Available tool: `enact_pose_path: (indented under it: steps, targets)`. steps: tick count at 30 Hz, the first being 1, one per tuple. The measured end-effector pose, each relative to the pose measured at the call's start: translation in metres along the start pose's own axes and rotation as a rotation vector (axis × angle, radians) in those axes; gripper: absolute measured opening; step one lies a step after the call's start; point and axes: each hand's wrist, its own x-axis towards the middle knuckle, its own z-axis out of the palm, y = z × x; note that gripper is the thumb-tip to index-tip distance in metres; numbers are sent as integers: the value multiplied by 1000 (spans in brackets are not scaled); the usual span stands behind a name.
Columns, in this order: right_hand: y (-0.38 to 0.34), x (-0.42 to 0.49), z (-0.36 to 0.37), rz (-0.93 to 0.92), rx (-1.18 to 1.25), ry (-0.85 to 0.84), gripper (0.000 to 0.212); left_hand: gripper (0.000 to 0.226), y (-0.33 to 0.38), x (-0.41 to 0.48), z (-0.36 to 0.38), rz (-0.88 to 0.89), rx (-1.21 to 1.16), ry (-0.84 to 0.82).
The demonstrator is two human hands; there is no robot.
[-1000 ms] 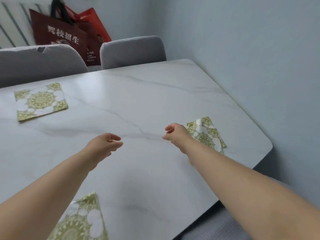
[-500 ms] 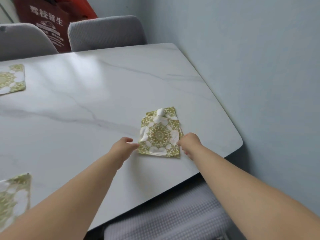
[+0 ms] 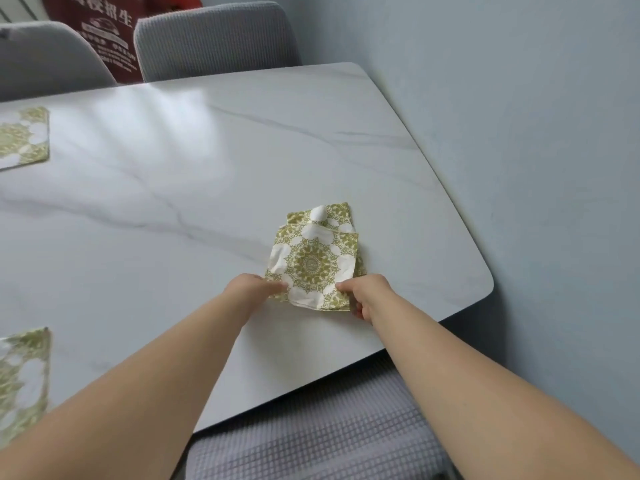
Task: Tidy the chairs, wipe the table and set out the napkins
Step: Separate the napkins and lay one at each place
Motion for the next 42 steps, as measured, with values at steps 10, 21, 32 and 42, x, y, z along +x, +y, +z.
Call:
enact_pose_path:
  steps: [10, 21, 32, 42]
  targets:
    - [-87, -50, 17, -274, 191, -103, 11, 14, 60, -17, -52, 173, -631, -165]
    - [-232, -20, 65, -456, 5, -107, 20, 50, 149, 30, -125, 455, -367, 167]
    - [-370, 101, 136, -727, -128, -6, 24, 47, 251, 157, -159, 620, -1, 601]
    - [-376, 207, 175, -720, -568, 229, 13, 48, 228, 269, -134, 384, 5, 645]
